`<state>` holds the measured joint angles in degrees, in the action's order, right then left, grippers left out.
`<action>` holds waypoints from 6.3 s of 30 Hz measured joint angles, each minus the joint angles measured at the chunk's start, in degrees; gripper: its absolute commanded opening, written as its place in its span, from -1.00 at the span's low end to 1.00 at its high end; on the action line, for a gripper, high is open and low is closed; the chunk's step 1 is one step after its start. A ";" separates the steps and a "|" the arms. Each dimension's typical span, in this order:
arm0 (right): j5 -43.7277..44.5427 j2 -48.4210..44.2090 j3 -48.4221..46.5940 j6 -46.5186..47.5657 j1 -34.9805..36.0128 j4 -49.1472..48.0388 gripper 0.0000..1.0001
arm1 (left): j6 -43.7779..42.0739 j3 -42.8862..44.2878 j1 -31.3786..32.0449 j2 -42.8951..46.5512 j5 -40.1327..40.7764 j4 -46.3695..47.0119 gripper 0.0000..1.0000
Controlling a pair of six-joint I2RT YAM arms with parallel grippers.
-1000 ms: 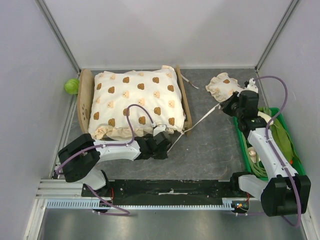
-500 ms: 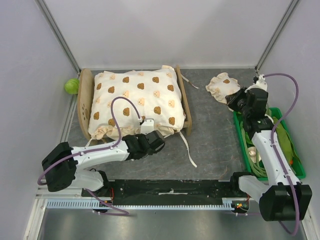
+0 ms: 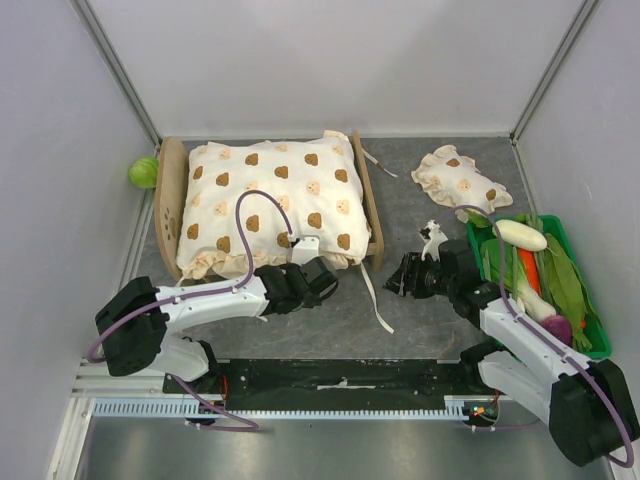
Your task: Set up the pet bed
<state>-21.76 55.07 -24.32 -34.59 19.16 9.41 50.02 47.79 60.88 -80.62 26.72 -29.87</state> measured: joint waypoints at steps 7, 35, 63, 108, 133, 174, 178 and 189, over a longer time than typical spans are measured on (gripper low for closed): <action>3.54 3.02 5.92 -2.29 7.85 -9.86 0.35 | -0.07 0.26 0.00 -0.02 -0.92 0.26 -0.96; 32.94 0.96 -0.72 -4.48 8.20 -14.21 -1.00 | -0.13 -2.19 -0.63 7.69 -0.22 -0.24 -0.96; 38.95 18.47 -54.01 17.81 -13.11 13.57 0.92 | -8.59 7.78 -1.27 32.13 -2.03 -9.77 0.99; 19.54 60.50 -96.21 39.43 -25.24 10.91 0.96 | -29.57 38.91 -47.65 13.64 -31.21 -1.84 0.99; 9.07 76.04 -84.37 63.17 -27.36 17.38 -0.65 | -37.75 33.46 -47.67 30.91 -28.24 -21.68 0.99; 29.99 61.55 -110.20 -12.96 27.76 17.29 -1.00 | -37.86 44.15 -48.33 25.99 -7.98 -22.14 0.99; 34.84 67.76 -109.57 -14.86 31.15 18.51 -0.35 | -37.48 45.22 -48.33 29.11 -10.32 -22.67 0.99; 38.97 68.35 -105.33 -11.06 31.98 11.93 0.56 | -36.13 45.38 -48.39 28.39 -17.79 -23.19 0.99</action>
<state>17.21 123.42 -129.64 -45.65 51.13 21.34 13.89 93.17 12.49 -52.23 8.93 -53.06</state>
